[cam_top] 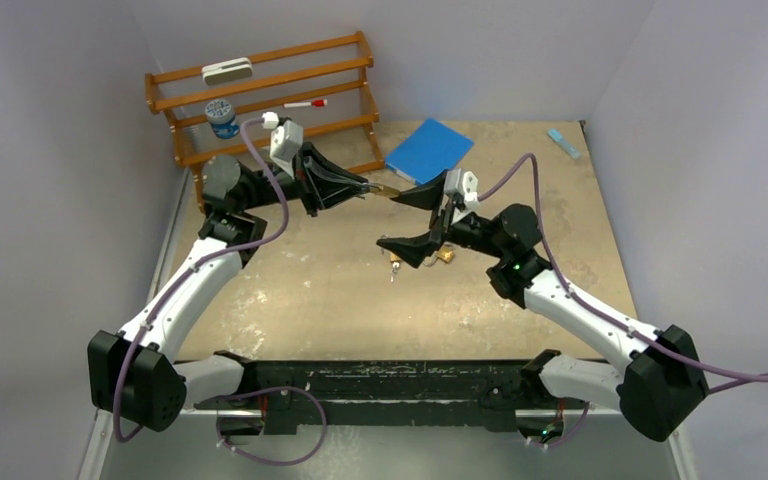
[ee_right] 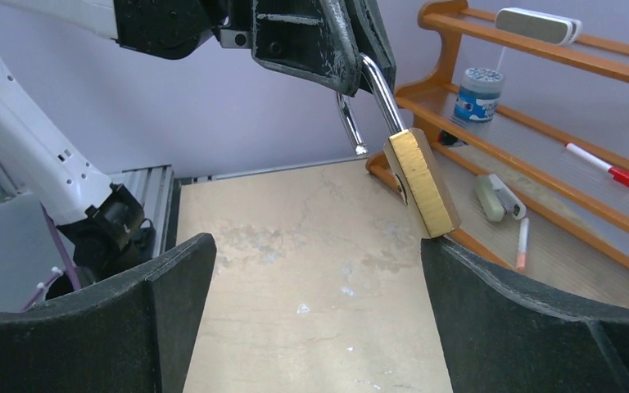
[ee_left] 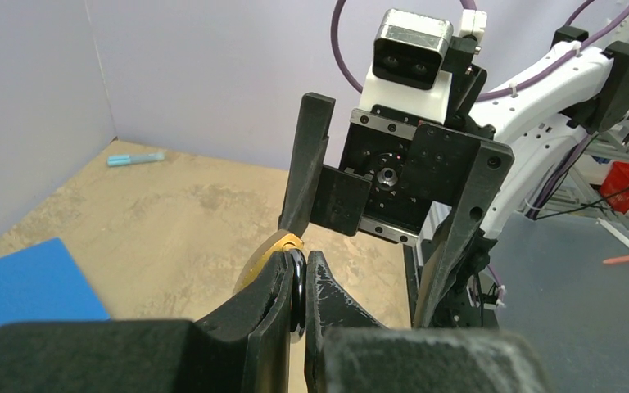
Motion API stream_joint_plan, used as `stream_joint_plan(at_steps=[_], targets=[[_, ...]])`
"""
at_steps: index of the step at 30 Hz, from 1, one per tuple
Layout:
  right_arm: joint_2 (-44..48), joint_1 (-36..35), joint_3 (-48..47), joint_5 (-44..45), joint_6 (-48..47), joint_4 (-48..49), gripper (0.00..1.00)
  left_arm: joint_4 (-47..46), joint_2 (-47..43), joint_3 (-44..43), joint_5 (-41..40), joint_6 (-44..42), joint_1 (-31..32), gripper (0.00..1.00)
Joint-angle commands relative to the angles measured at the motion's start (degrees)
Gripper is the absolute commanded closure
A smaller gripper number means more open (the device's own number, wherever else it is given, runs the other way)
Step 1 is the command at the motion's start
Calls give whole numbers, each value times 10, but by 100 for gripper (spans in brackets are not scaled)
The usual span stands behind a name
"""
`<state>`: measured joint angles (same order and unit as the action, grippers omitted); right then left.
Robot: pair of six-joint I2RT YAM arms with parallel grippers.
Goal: Lock with the key
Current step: Pick up the lock from the center of the board.
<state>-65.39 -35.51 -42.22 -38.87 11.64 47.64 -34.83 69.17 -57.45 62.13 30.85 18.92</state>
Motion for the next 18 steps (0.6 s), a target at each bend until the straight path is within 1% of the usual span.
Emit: stream_joint_plan(at_steps=[1,5,8,10,13,16,18], targets=[[30,2,-7,63,-22,49,4,36,-27,-39,29,-41,17,100],[68,2,16,118,-38,-12,3,115,-24,-66,24,-101,14,100],[102,1,26,133,-52,-73,3,136,-20,-80,21,-121,8,100],[126,2,32,133,-61,-112,3,132,-17,-82,22,-124,8,100],[147,2,35,137,-80,-141,2,117,-11,-84,26,-115,8,100],[133,2,20,133,-106,-138,2,83,-7,-77,29,-88,10,100],[104,2,0,105,-114,-131,2,48,-6,-70,31,-68,13,100]])
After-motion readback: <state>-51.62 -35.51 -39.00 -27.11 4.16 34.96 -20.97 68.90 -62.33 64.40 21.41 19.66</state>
